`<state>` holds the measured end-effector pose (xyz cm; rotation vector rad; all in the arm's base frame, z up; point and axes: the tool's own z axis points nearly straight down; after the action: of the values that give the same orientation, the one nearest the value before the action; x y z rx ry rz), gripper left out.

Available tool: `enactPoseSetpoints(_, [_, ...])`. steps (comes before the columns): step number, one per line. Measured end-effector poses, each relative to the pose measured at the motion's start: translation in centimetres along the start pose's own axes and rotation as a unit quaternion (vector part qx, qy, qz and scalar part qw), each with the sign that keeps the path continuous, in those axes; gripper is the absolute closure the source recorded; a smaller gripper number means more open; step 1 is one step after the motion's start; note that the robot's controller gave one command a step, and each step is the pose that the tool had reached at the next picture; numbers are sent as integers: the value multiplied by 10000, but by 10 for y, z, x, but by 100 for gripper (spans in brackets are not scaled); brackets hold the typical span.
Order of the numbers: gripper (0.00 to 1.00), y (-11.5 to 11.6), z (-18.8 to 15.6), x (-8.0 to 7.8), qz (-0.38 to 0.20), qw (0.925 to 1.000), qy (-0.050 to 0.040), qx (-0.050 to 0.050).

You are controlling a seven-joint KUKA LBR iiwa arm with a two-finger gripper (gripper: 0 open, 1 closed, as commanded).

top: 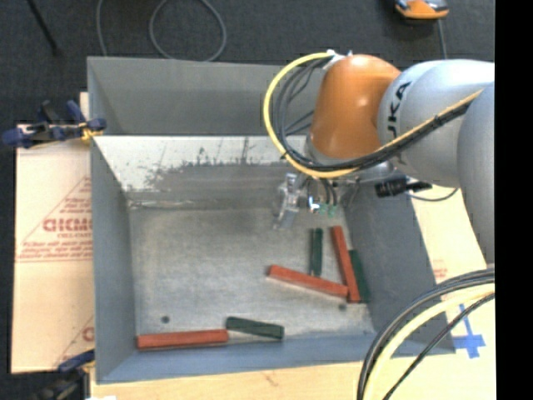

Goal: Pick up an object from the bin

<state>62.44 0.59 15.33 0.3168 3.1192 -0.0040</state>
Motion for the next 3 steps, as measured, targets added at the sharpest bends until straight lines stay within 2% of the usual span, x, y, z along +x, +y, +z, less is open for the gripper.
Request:
enactPoseSetpoints(1, [0, 2, -1, 1, -8, 10000, 1, -11])
enactPoseSetpoints(2, [0, -67, 87, -37, -303, 9995, 53, 7])
enactPoseSetpoints(3, [0, -151, 77, -9, -1839, 9829, -1, -33])
